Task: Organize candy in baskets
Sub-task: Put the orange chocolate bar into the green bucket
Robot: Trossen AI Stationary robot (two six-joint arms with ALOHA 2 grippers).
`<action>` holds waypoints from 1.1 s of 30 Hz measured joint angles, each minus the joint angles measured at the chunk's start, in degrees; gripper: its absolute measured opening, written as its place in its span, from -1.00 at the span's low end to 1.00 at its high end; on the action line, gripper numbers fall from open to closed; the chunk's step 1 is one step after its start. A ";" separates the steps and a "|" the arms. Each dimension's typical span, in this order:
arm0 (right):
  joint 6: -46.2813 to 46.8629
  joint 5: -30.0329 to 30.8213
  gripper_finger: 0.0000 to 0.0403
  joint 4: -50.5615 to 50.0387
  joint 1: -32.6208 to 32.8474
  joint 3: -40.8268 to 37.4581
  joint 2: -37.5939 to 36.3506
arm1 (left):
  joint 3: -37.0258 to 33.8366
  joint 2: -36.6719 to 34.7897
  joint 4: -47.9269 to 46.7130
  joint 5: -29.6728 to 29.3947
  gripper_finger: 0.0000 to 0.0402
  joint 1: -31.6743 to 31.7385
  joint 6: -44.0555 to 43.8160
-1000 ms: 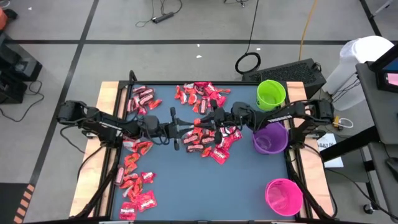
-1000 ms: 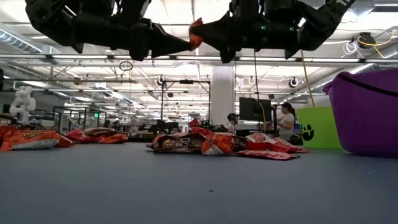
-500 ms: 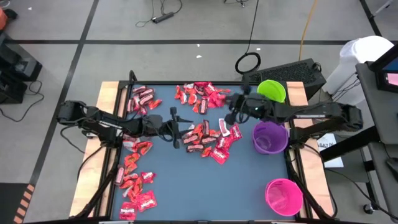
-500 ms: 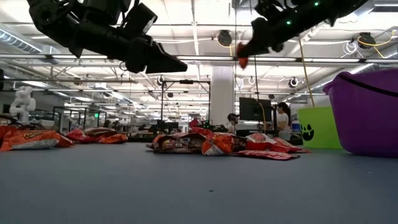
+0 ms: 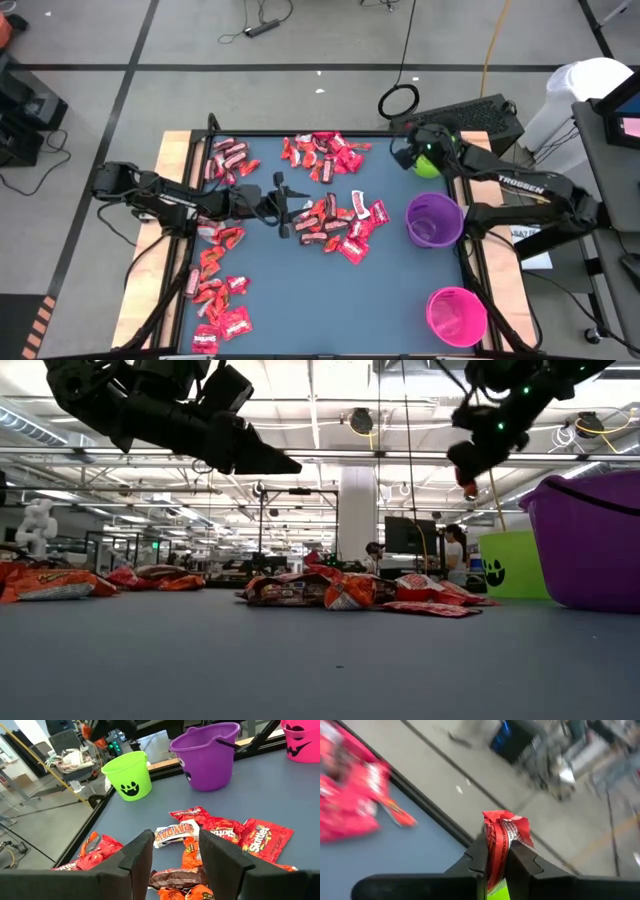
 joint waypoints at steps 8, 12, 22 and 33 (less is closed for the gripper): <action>4.09 -6.98 -0.83 -8.10 -9.20 1.61 3.99 | 0.00 0.00 0.00 0.00 -0.17 0.00 0.02; 6.08 -8.95 -0.83 -11.31 -11.30 1.61 7.20 | 0.00 0.02 -0.01 0.00 -0.17 0.00 0.02; 5.09 -8.94 -0.69 -13.11 -13.20 1.61 10.95 | -0.04 0.02 0.00 0.00 -0.17 -0.01 0.02; 5.25 -17.12 0.01 -16.43 -10.24 8.67 7.61 | -0.07 0.02 0.42 0.00 -0.17 0.00 0.00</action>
